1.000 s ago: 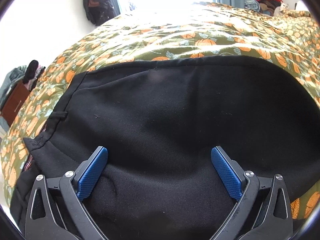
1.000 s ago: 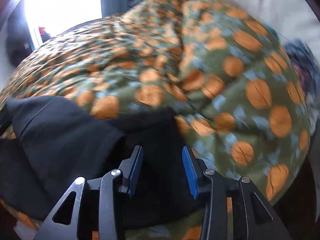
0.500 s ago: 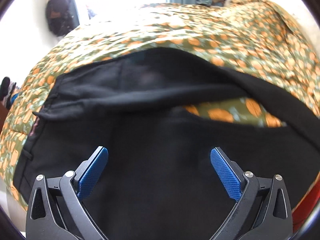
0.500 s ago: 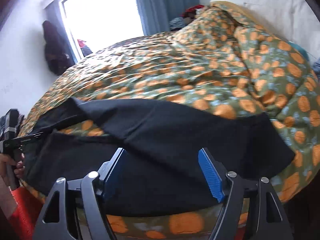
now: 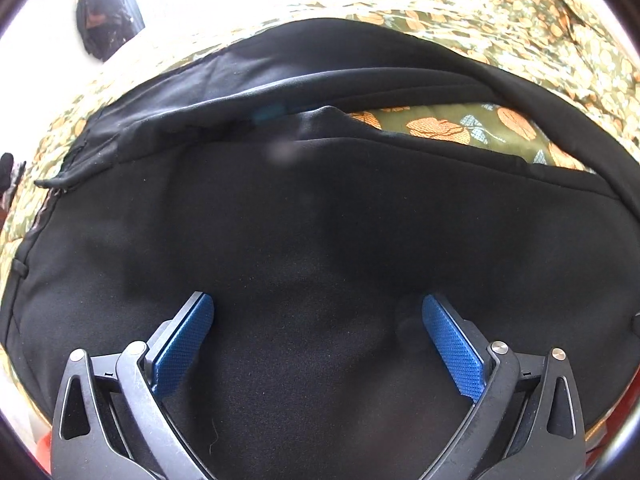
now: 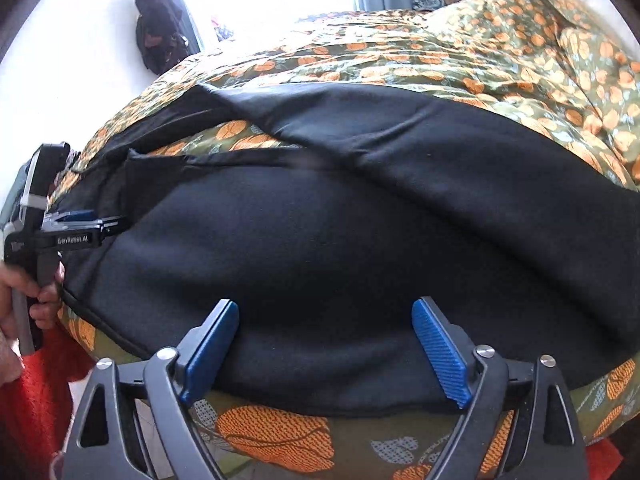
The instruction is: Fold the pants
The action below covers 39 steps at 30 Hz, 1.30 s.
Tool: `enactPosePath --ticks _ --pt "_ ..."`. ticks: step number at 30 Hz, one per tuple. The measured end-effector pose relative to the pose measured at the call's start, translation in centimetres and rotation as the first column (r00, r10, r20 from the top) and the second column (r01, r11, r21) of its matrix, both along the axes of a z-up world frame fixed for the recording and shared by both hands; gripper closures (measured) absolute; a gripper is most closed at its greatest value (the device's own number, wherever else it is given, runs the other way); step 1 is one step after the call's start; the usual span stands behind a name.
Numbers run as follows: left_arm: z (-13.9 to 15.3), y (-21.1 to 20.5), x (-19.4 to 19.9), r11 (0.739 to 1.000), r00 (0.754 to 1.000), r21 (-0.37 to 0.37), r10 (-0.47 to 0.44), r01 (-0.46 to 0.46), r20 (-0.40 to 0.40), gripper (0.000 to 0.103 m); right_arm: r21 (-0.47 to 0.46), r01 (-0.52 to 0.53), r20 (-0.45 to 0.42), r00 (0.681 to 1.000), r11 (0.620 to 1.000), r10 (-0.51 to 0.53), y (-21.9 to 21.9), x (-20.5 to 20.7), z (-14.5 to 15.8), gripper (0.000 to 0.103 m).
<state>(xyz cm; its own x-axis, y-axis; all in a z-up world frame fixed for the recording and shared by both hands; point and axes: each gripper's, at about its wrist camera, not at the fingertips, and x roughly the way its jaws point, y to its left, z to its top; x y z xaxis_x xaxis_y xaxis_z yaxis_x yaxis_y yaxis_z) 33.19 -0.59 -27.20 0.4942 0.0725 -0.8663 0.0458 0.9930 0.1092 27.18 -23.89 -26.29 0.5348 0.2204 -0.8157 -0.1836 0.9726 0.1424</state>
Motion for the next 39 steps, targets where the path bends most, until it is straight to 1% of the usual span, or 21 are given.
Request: enactPosePath --ticks 14,16,17,18,19,20,21,22,24,25,26,27,30,31,32,33,34,35,36,37,39 --pt "-0.1 -0.1 0.2 1.000 1.000 0.012 -0.005 0.005 -0.007 0.001 0.010 -0.004 0.013 1.000 1.000 0.004 0.6 0.3 -0.3 0.003" --pt "-0.2 0.1 0.3 1.000 1.000 0.013 -0.006 0.006 -0.005 0.001 0.036 0.002 0.011 1.000 0.999 -0.002 0.4 0.3 0.0 0.002" --pt "-0.3 0.0 0.2 1.000 1.000 0.014 -0.006 0.006 -0.004 0.001 0.080 0.018 0.010 1.000 0.997 -0.019 -0.1 0.3 0.5 0.002" --pt "-0.3 0.0 0.2 1.000 1.000 0.014 -0.007 0.007 -0.002 0.001 0.173 0.038 0.010 0.999 0.984 -0.040 -1.0 0.1 1.2 0.002" --pt "-0.3 -0.1 0.1 1.000 1.000 0.015 -0.008 0.008 0.000 0.001 0.299 0.059 0.004 0.998 0.953 -0.063 -2.1 0.0 1.7 0.003" --pt "-0.3 -0.1 -0.1 1.000 1.000 0.016 -0.007 0.007 0.002 0.001 0.436 0.091 -0.010 0.995 0.896 -0.096 -3.6 -0.4 2.0 0.003" --pt "-0.4 -0.2 -0.1 1.000 1.000 0.018 -0.006 0.006 0.004 0.001 0.511 0.125 -0.027 0.991 0.851 -0.130 -4.7 -0.6 2.0 0.004" --pt "-0.4 -0.2 -0.2 1.000 1.000 0.022 -0.004 0.004 0.006 0.001 0.555 0.164 -0.046 0.985 0.816 -0.167 -5.8 -0.6 1.9 0.004" --pt "-0.4 -0.4 -0.3 1.000 1.000 0.028 -0.003 0.002 0.009 0.001 0.577 0.262 -0.089 0.961 0.774 -0.260 -8.2 -0.1 1.4 0.004" --pt "-0.4 -0.4 -0.3 1.000 1.000 0.030 -0.003 0.003 0.009 0.001 0.580 0.323 -0.107 0.940 0.748 -0.323 -9.7 0.1 1.1 0.010" --pt "-0.4 -0.3 -0.3 1.000 1.000 0.029 -0.003 0.003 0.008 0.001 0.595 0.391 -0.132 0.910 0.702 -0.394 -11.5 0.3 0.7 0.012" --pt "-0.4 -0.4 -0.3 1.000 1.000 0.028 -0.003 0.003 0.008 0.001 0.619 0.456 -0.167 0.872 0.639 -0.461 -13.2 0.3 0.3 0.015" --pt "-0.4 -0.4 -0.4 1.000 1.000 0.027 -0.002 0.002 0.013 0.001 0.701 0.574 -0.262 0.759 0.424 -0.596 -16.9 -0.3 -1.0 0.019" --pt "-0.4 -0.4 -0.5 1.000 1.000 0.027 -0.001 0.000 0.018 0.001 0.702 0.601 -0.287 0.729 0.382 -0.621 -17.4 -0.3 -1.4 0.026" --pt "-0.4 -0.4 -0.5 1.000 1.000 0.026 0.002 -0.003 0.020 0.001 0.681 0.632 -0.303 0.703 0.369 -0.644 -17.6 -0.3 -1.6 0.033" --pt "-0.2 -0.4 -0.6 1.000 1.000 0.023 0.009 -0.009 0.014 0.001 0.654 0.657 -0.308 0.685 0.376 -0.661 -17.7 -0.2 -1.7 0.052" --pt "0.1 -0.3 -0.6 1.000 1.000 0.015 0.020 -0.019 -0.005 0.001 0.624 0.674 -0.298 0.673 0.396 -0.677 -17.9 -0.1 -1.6 0.076" --pt "0.7 -0.1 -0.4 1.000 0.999 0.002 0.027 -0.027 -0.038 0.001 0.597 0.680 -0.276 0.672 0.425 -0.688 -17.9 0.1 -1.4 0.090" --pt "1.5 0.1 0.0 0.999 0.997 -0.026 0.026 -0.028 -0.075 0.001 0.587 0.671 -0.249 0.682 0.453 -0.687 -18.0 0.2 -1.0 0.098" --pt "2.7 0.5 0.5 0.996 0.995 -0.091 0.012 -0.021 -0.099 0.001 0.594 0.645 -0.215 0.703 0.481 -0.678 -17.7 0.2 0.0 0.098" --pt "5.7 1.8 2.2 0.966 0.997 -0.256 0.014 -0.032 -0.070 0.001 0.616 0.543 -0.117 0.780 0.572 -0.614 -17.3 0.6 2.9 0.098"
